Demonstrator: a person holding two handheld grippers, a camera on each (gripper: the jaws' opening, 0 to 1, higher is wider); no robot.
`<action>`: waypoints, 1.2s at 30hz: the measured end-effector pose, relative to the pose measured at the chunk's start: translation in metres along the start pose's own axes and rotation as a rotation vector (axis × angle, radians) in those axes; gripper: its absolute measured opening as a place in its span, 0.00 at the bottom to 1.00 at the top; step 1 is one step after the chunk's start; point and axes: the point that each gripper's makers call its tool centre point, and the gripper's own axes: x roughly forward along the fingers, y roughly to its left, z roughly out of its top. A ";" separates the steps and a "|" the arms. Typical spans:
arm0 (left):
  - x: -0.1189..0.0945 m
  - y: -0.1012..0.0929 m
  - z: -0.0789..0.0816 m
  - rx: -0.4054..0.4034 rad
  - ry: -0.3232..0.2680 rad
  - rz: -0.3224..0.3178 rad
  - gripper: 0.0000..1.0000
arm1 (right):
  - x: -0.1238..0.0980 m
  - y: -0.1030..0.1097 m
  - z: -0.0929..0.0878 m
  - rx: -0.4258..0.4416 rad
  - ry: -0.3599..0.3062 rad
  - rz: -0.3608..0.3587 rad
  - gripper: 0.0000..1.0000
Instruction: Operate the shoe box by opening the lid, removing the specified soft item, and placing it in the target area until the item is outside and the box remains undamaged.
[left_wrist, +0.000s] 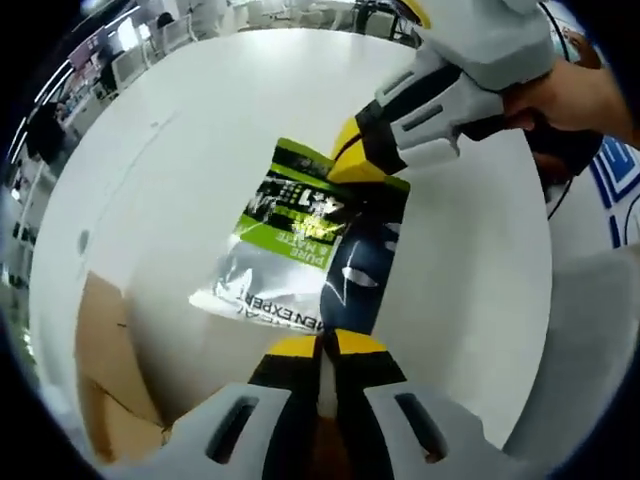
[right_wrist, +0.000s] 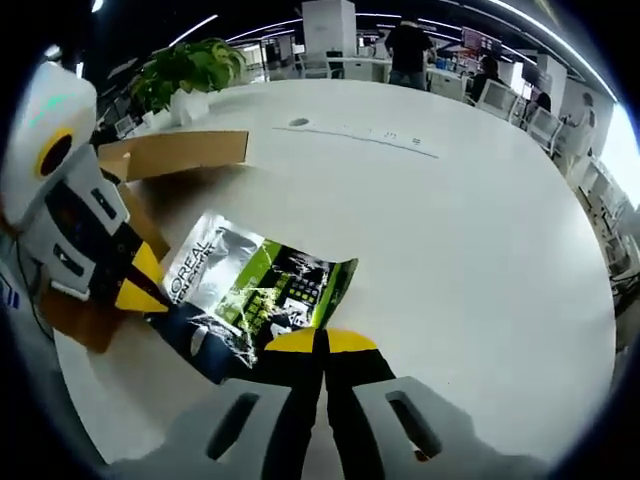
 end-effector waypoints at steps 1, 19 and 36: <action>0.000 0.000 -0.001 0.010 0.004 0.005 0.02 | 0.000 0.000 0.000 0.012 0.000 -0.001 0.00; -0.035 0.005 0.018 -0.005 -0.140 0.031 0.13 | 0.002 -0.001 -0.004 0.041 0.019 -0.029 0.00; -0.067 0.008 0.022 -0.106 -0.255 0.021 0.18 | -0.011 -0.010 0.000 -0.089 0.002 -0.062 0.11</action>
